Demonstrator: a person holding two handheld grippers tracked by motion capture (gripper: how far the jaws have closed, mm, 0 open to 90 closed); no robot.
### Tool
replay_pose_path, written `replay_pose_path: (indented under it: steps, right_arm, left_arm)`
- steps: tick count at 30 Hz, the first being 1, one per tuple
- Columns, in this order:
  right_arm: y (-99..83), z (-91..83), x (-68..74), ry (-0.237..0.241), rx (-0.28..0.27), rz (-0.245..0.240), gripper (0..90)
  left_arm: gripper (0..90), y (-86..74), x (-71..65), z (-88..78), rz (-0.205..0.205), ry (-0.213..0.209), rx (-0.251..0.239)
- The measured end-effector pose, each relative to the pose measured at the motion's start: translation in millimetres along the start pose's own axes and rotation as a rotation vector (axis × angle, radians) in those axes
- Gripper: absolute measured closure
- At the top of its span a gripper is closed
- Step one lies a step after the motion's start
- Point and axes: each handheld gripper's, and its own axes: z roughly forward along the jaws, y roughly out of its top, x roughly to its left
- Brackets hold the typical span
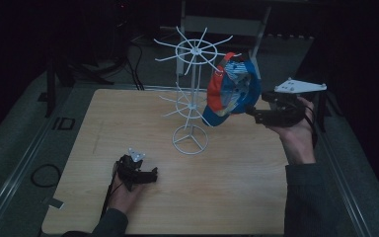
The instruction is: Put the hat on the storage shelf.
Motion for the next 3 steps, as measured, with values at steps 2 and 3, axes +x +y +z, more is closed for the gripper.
replay_pose_path:
  steps: [2, 3]
  right_arm:
    - [-1.0, -0.4, -0.8, -0.003, -0.006, 0.009, 26.1]
    - [-1.0, -0.4, -0.8, -0.003, -0.006, 0.009, 26.1]
  left_arm:
    - [2.5, 0.0, 0.0, 0.0, 0.000, 0.000, 0.000]
    - [2.4, 0.0, 0.0, 0.0, 0.000, 0.000, 0.000]
